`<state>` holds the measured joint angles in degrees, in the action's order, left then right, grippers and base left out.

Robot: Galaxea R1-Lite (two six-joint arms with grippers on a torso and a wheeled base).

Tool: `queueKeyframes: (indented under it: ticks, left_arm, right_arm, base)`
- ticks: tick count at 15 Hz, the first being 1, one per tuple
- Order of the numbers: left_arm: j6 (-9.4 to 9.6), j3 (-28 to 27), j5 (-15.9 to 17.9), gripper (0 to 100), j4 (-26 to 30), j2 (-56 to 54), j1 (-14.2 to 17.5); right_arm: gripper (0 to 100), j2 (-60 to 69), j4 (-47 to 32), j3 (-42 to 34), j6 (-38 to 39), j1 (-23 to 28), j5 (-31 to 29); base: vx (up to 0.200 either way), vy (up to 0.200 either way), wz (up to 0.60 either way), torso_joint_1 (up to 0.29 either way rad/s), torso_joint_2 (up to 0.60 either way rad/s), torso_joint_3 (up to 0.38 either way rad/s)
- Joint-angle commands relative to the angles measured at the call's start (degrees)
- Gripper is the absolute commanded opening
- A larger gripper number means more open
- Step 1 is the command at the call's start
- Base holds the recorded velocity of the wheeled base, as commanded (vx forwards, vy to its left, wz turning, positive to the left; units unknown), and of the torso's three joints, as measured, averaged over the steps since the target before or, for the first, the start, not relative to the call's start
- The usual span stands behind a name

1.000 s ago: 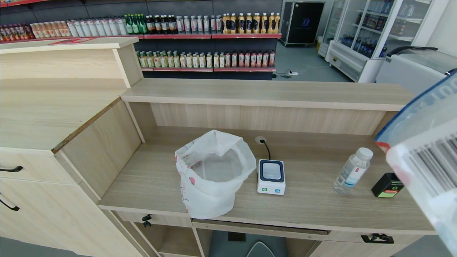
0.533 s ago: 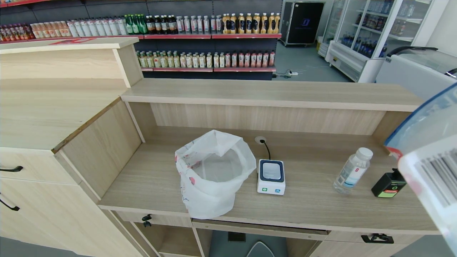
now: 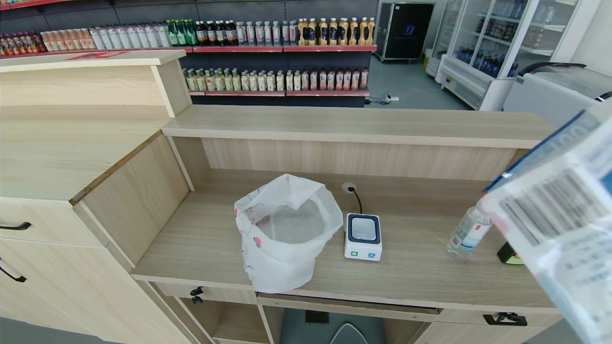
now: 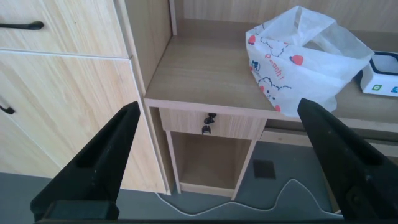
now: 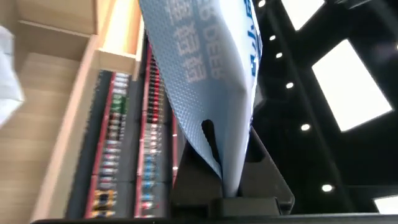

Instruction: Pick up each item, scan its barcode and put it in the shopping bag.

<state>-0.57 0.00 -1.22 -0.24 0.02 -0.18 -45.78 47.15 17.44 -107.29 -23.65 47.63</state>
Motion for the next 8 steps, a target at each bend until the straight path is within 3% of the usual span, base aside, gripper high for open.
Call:
queueKeyframes:
  ticks: [1,2,4,8]
  left_arm:
    - [-0.04,0.0,-0.01,100,-0.02,-0.02,0.01]
    - [-0.04,0.0,-0.01,100,-0.02,-0.02,0.01]
    - [-0.04,0.0,-0.01,100,-0.02,-0.02,0.01]
    - [-0.04,0.0,-0.01,100,-0.02,-0.02,0.01]
  right_arm:
    - [0,-4.15,-5.76,-0.04,4.02,1.41,-2.72]
    - [0,-5.38,-15.51,1.54,11.14,3.26,-6.85]
    - [0,-5.73,-17.45,4.53,18.34,6.77,-13.7]
    - [0,-7.22,-18.06,11.65,51.39,5.28,-45.61]
  base:
    - [0.0,0.0,0.0,0.0,0.0,0.0]
    - [0.0,0.0,0.0,0.0,0.0,0.0]
    - [0.0,0.0,0.0,0.0,0.0,0.0]
    - [0.0,0.0,0.0,0.0,0.0,0.0]
